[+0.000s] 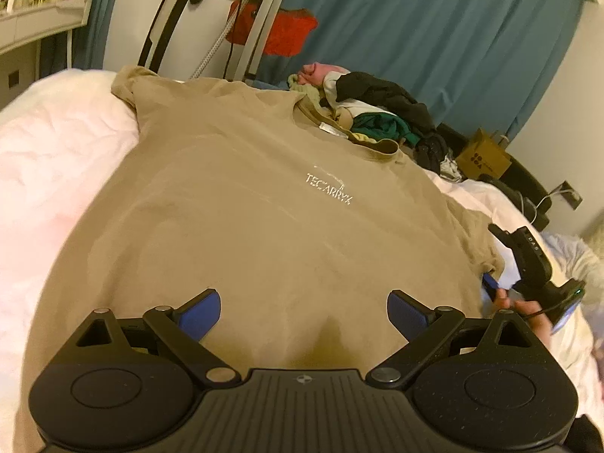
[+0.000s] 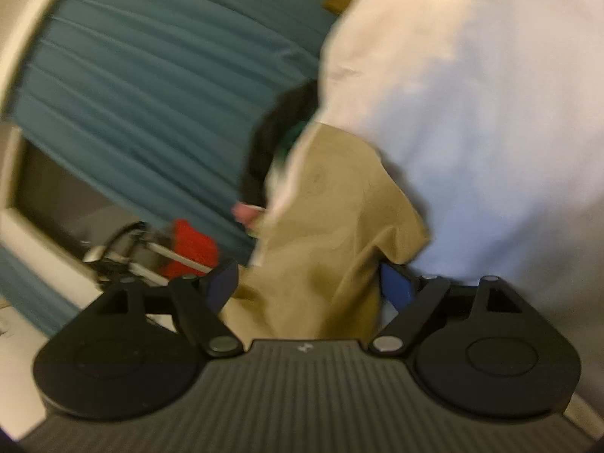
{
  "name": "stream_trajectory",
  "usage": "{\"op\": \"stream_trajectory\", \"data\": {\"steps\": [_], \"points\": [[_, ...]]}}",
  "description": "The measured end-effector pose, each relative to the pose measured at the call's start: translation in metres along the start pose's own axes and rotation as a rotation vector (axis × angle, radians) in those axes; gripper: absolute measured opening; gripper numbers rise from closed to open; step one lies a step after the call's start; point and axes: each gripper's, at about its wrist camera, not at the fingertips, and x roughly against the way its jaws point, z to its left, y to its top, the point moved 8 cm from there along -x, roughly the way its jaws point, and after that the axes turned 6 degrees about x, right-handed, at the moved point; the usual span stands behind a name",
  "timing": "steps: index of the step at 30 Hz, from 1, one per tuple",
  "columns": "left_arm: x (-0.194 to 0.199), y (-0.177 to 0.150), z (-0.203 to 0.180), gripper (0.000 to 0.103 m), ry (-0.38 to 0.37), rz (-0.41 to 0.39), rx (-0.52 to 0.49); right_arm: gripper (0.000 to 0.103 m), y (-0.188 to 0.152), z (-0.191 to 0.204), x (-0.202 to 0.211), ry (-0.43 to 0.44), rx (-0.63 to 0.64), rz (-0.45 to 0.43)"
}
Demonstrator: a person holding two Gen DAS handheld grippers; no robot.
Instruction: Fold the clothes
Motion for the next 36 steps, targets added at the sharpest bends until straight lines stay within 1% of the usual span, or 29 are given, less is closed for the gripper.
{"op": "stream_trajectory", "data": {"steps": [2,4,6,7,9,11,12,13,15,16,17,18,20,22,24,26,27,29,31,34,36], "points": [[-0.004,0.005,-0.001,0.096,-0.015,-0.002,0.003,0.082,0.004,0.002,-0.014,0.016,0.024,-0.008],[-0.007,0.009,-0.003,0.096,-0.027,-0.024,-0.013,0.081,0.01,0.001,-0.027,-0.008,0.054,-0.038],[-0.009,0.008,-0.006,0.097,-0.021,-0.025,-0.03,0.08,0.018,0.0,-0.04,-0.029,0.065,-0.067],[-0.01,0.008,-0.007,0.097,-0.02,-0.021,-0.036,0.08,0.022,0.0,-0.048,-0.038,0.074,-0.074],[-0.01,0.01,-0.008,0.097,-0.031,-0.03,-0.035,0.081,0.027,0.003,-0.066,-0.057,0.117,-0.06],[-0.008,0.011,-0.008,0.097,-0.033,-0.036,-0.034,0.053,0.024,0.014,-0.082,-0.133,0.229,0.014],[-0.007,0.012,-0.008,0.097,-0.033,-0.035,-0.033,0.016,0.022,0.021,-0.086,-0.166,0.272,0.045],[-0.006,0.014,-0.006,0.097,-0.026,-0.031,-0.038,0.006,0.021,0.03,-0.088,-0.188,0.31,0.062],[-0.003,0.019,-0.003,0.097,-0.012,-0.023,-0.047,0.006,0.022,0.047,-0.084,-0.223,0.387,0.084],[-0.002,0.021,-0.002,0.098,-0.005,-0.02,-0.052,0.006,0.026,0.057,-0.076,-0.23,0.423,0.073],[0.002,0.024,0.0,0.098,0.008,-0.03,-0.081,0.006,0.03,0.073,-0.072,-0.243,0.456,0.061],[0.006,0.027,0.001,0.098,0.022,-0.04,-0.11,0.006,0.033,0.09,-0.068,-0.256,0.495,0.048],[0.015,0.033,0.007,0.099,0.042,-0.064,-0.137,0.006,0.037,0.129,-0.063,-0.276,0.595,0.013],[0.022,0.039,0.014,0.099,0.071,-0.085,-0.149,0.006,0.029,0.169,-0.056,-0.288,0.699,-0.018],[0.031,0.045,0.021,0.1,0.103,-0.109,-0.169,0.006,0.014,0.203,-0.061,-0.306,0.795,-0.036],[0.038,0.047,0.026,0.1,0.133,-0.117,-0.193,0.006,-0.007,0.23,-0.068,-0.325,0.883,-0.039],[0.041,0.048,0.032,0.1,0.143,-0.122,-0.186,0.006,-0.021,0.242,-0.072,-0.332,0.929,-0.036],[0.049,0.052,0.043,0.1,0.161,-0.135,-0.173,0.006,-0.059,0.262,-0.083,-0.338,1.02,-0.012],[0.053,0.056,0.057,0.1,0.179,-0.141,-0.156,0.006,-0.099,0.275,-0.095,-0.339,1.101,0.025],[0.059,0.061,0.077,0.1,0.192,-0.166,-0.111,0.006,-0.166,0.287,-0.13,-0.332,1.192,0.11],[0.061,0.063,0.085,0.1,0.211,-0.187,-0.12,0.006,-0.202,0.289,-0.15,-0.325,1.221,0.167]]}}
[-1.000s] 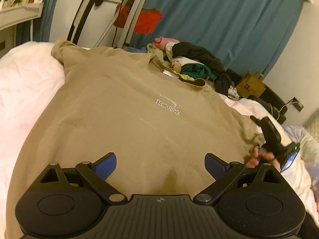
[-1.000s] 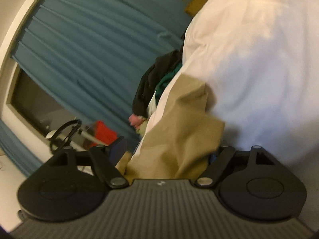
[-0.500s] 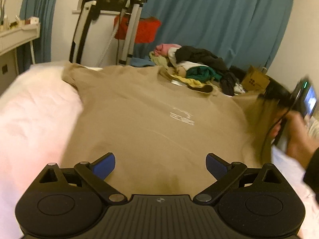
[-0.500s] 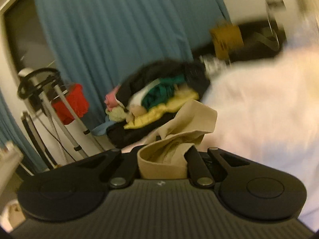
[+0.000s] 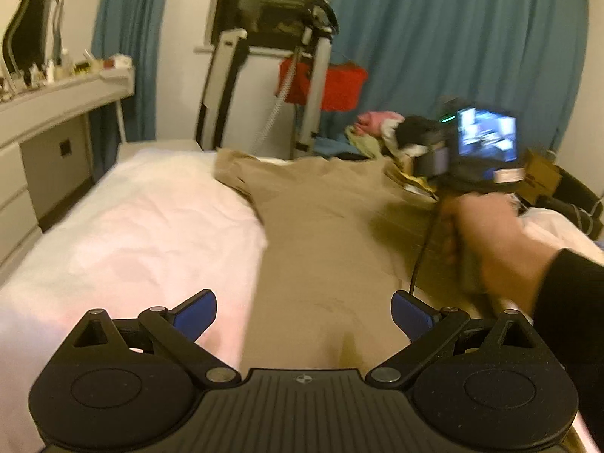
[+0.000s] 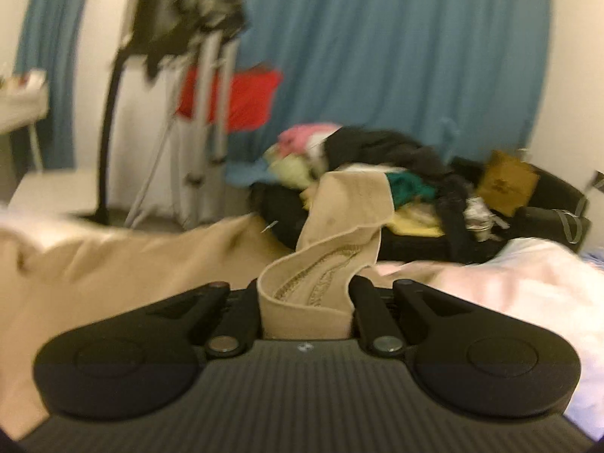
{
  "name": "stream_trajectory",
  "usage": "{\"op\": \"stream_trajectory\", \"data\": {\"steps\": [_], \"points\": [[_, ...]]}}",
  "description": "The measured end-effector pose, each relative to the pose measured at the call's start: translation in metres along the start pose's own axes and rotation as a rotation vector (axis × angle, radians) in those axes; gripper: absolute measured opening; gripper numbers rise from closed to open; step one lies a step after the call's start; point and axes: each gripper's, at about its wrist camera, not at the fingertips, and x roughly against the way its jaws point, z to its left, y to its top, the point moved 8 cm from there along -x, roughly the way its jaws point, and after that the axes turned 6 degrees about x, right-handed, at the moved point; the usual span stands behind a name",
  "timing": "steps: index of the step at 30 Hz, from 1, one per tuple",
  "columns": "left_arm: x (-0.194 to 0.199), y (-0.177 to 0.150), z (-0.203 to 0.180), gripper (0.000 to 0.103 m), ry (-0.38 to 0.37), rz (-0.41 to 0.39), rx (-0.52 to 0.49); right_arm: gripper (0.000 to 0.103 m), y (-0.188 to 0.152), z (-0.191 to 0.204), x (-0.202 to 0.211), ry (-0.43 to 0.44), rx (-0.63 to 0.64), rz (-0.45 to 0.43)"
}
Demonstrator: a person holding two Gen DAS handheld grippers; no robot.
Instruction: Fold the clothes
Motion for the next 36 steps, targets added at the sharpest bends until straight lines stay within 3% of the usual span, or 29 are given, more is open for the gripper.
{"op": "stream_trajectory", "data": {"steps": [4,8,9,10,12,13,17,21,29,36], "points": [[-0.019,-0.005,0.008,0.1,-0.001,0.033,0.008,0.008,-0.01,0.046,-0.031,0.046,0.044,0.048],[-0.033,-0.01,0.01,0.1,-0.03,0.061,0.015,0.014,-0.022,0.045,-0.046,0.106,-0.037,0.107],[-0.035,-0.011,0.012,0.1,-0.03,0.064,0.023,0.028,-0.022,0.043,-0.047,0.137,-0.055,0.123],[-0.038,-0.011,0.014,0.1,-0.029,0.066,0.03,0.05,-0.022,0.04,-0.043,0.165,-0.077,0.126],[-0.038,-0.011,0.015,0.1,-0.027,0.069,0.028,0.08,-0.019,0.031,-0.027,0.226,-0.146,0.116],[-0.038,-0.011,0.015,0.1,-0.026,0.07,0.027,0.082,-0.017,0.026,-0.018,0.256,-0.18,0.11],[-0.032,-0.012,0.01,0.1,-0.005,0.071,0.0,0.082,-0.018,-0.005,0.043,0.316,-0.269,0.083],[-0.015,-0.011,-0.001,0.1,-0.01,0.041,-0.033,0.082,-0.033,-0.036,0.128,0.333,-0.257,0.059],[0.052,0.0,-0.028,0.1,0.068,-0.171,-0.167,0.082,-0.09,-0.093,0.301,0.354,-0.324,-0.017],[0.085,-0.007,-0.046,0.102,0.014,-0.173,-0.106,0.082,-0.126,-0.129,0.369,0.34,-0.409,-0.088]]}}
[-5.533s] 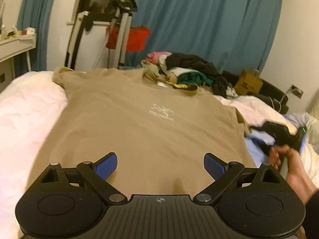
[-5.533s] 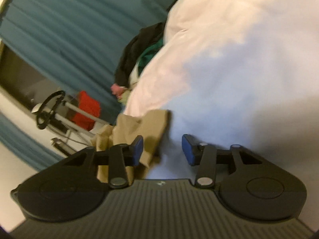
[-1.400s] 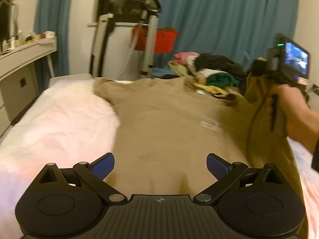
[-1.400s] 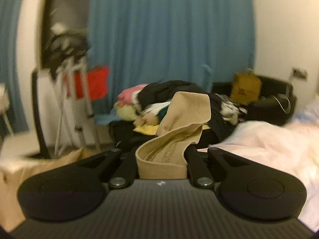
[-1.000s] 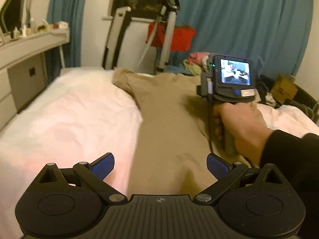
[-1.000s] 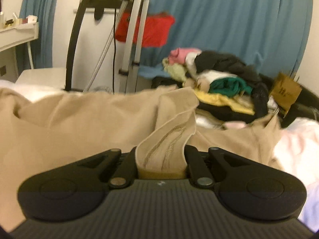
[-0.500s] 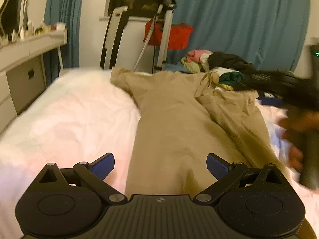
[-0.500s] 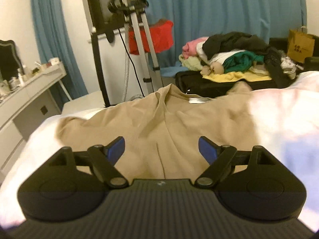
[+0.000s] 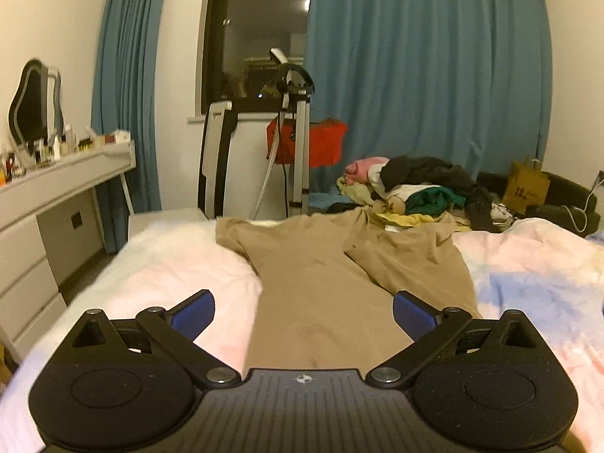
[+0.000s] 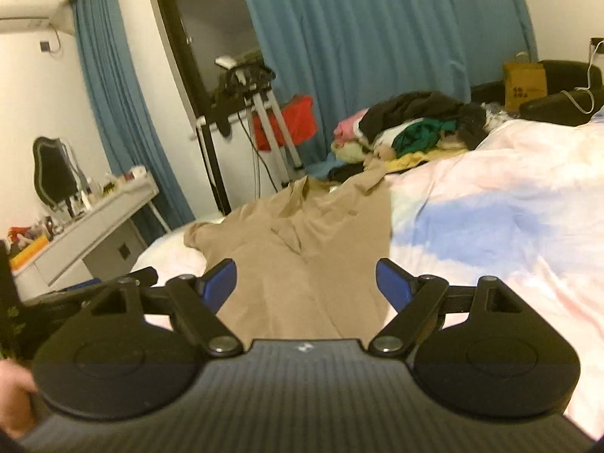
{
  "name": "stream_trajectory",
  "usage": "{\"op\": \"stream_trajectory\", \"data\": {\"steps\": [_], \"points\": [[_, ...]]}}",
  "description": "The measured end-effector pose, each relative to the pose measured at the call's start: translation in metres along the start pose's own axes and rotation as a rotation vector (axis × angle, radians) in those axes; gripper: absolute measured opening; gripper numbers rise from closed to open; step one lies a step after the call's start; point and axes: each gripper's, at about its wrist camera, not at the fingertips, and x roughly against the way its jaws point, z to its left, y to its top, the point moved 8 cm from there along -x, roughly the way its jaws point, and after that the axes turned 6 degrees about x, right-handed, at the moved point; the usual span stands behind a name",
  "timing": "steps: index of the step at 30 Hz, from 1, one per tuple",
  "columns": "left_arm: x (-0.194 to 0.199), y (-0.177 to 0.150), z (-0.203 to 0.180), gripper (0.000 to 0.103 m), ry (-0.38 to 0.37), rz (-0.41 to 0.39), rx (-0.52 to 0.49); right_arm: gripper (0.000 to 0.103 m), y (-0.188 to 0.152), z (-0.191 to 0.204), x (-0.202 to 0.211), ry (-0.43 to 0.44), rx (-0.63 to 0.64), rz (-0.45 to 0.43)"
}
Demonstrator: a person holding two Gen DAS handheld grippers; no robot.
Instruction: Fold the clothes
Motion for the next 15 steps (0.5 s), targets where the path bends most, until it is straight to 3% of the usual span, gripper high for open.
{"op": "stream_trajectory", "data": {"steps": [5,15], "points": [[0.004,-0.025,-0.006,0.102,-0.019,0.101,0.065,0.082,-0.011,-0.021,0.015,-0.034,-0.014,-0.02],[0.02,-0.07,-0.066,0.102,-0.032,0.147,-0.091,0.082,-0.003,-0.056,0.031,-0.031,-0.108,-0.028]]}}
